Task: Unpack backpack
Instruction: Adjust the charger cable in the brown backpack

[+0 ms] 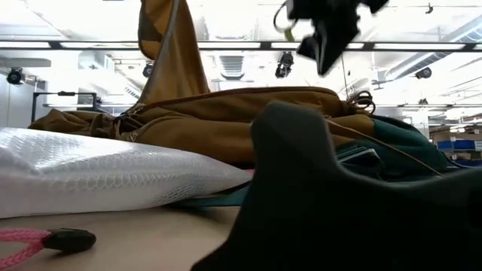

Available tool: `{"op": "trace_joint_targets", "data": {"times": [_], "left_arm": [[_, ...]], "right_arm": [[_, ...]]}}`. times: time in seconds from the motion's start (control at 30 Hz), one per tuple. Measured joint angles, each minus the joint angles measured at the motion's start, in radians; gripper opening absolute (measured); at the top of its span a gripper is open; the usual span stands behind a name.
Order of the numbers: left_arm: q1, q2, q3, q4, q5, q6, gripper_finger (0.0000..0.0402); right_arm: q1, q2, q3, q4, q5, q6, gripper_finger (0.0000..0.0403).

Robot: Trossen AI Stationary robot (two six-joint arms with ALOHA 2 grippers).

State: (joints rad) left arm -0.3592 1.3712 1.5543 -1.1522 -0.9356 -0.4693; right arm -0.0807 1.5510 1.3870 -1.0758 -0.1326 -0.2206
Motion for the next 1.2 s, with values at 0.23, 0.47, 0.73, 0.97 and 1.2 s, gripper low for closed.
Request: {"op": "trace_joint_targets", "data": {"times": [0.23,0.47,0.73,0.97,1.2], "left_arm": [[0.0,-0.002,-0.004,0.001,-0.001,0.008,0.0],[0.001,-0.002,-0.012,0.001,-0.002,0.008,0.0],[0.001,-0.002,-0.013,-0.001,-0.042,0.006,0.0],[0.001,-0.003,-0.015,-0.016,-0.046,-0.037,0.0],[0.002,-0.003,-0.026,-0.008,-0.064,-0.041,0.0]], "right_arm": [[-0.002,0.072,-0.174,0.296,0.08,-0.059,0.0003],[0.031,0.21,-0.158,0.443,-0.066,-0.041,0.0],[0.067,0.215,0.013,0.471,0.01,-0.094,0.0],[-0.026,0.119,0.025,0.113,0.114,-0.2,0.0],[-0.078,0.155,-0.141,0.246,0.211,-0.173,0.0]]}}
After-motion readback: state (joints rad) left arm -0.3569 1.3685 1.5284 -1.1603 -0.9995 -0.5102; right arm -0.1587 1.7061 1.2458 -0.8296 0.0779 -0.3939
